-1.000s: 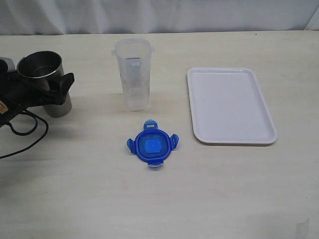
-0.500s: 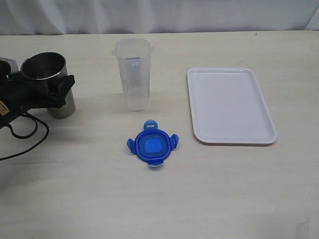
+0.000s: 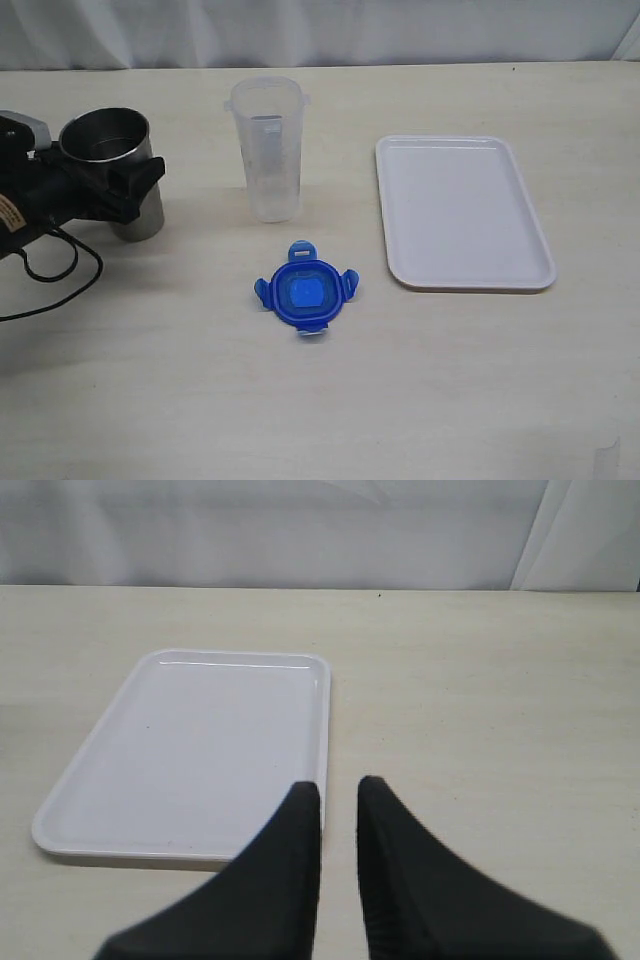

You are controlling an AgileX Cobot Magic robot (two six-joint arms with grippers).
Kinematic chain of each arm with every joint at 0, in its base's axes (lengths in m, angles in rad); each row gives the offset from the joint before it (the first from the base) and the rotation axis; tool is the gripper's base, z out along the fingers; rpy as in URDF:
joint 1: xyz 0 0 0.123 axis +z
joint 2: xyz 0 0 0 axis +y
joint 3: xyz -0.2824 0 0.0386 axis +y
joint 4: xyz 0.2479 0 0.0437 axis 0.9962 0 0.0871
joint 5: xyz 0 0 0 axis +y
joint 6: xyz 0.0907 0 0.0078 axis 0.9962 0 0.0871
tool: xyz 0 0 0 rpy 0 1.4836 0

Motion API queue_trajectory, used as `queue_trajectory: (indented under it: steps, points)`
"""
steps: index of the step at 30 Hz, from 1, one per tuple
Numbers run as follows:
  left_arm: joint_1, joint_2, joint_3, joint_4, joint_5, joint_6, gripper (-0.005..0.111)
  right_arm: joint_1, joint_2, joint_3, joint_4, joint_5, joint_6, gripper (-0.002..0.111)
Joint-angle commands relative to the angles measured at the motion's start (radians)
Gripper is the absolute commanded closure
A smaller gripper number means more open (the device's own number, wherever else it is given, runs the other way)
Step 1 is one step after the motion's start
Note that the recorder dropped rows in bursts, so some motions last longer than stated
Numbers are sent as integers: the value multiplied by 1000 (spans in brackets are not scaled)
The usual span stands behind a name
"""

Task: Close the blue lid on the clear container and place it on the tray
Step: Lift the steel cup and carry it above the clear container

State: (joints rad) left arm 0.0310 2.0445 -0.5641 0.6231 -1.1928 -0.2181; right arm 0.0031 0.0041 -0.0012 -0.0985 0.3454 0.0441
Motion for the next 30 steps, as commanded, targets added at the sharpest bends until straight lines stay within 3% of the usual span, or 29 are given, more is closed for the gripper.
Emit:
queue_trajectory:
  steps: [1, 19, 24, 30]
  points:
    - [-9, 0, -52, 14, -28, -81, 107, 0, -4, 1, 8, 0, 0, 95]
    - [-9, 0, -422, 188, -5, -322, 107, 0, -4, 1, 8, 0, 0, 95]
    - [-55, 0, -517, 214, 159, -381, 107, 0, -4, 1, 8, 0, 0, 95]
    - [-132, 0, -580, 241, 194, -377, 107, 0, -4, 1, 8, 0, 0, 95]
